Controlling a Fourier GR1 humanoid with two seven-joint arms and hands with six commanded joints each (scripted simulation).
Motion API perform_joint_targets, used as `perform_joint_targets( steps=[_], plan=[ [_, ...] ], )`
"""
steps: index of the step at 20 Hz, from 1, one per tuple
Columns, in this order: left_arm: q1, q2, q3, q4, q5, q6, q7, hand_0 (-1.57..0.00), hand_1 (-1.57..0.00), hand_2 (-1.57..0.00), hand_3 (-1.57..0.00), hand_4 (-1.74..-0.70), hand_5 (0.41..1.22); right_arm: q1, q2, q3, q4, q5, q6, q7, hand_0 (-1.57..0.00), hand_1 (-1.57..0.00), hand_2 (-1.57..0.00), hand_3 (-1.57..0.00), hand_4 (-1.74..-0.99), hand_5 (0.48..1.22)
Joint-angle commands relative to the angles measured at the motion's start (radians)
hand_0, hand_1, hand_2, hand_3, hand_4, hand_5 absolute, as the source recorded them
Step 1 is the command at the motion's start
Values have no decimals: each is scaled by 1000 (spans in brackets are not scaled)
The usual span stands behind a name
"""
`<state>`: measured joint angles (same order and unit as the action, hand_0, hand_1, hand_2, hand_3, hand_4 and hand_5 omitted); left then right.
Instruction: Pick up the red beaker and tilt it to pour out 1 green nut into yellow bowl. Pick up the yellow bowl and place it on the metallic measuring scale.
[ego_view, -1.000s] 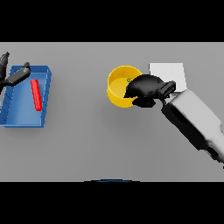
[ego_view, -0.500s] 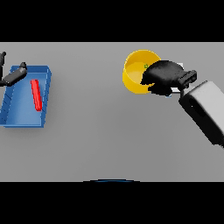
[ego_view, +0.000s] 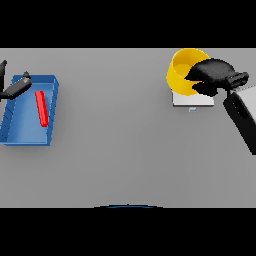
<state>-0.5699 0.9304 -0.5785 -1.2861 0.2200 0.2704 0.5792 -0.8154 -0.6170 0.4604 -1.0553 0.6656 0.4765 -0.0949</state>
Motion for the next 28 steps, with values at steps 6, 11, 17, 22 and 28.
perform_joint_targets(
  steps=[6,11,17,22,28],
  plan=[
    [3,9,4,-9,3,6,22,1,1,1,1,-818,756,-46,40,8,221,27,-97,-27,-1571,-1571,-1571,-1308,-1723,1221],
    [4,15,-4,-17,-5,1,24,1,1,1,1,-796,737,-68,77,25,343,32,-156,-51,-1571,-1547,-1571,-1460,-1726,1221],
    [-8,6,3,2,2,-8,13,1,1,1,1,-806,734,-90,99,38,452,28,-207,-95,-1548,-1420,-1568,-1481,-1721,1221],
    [-15,-20,-5,36,-5,-9,11,1,1,1,1,-812,744,-107,110,26,486,-6,-160,-62,-1219,-1083,-1132,-824,-1548,1053],
    [-25,-23,-2,52,-3,-21,-9,1,1,1,1,-809,739,-127,124,33,525,2,-145,-89,-319,-283,-449,-572,-1397,799]
  ],
)
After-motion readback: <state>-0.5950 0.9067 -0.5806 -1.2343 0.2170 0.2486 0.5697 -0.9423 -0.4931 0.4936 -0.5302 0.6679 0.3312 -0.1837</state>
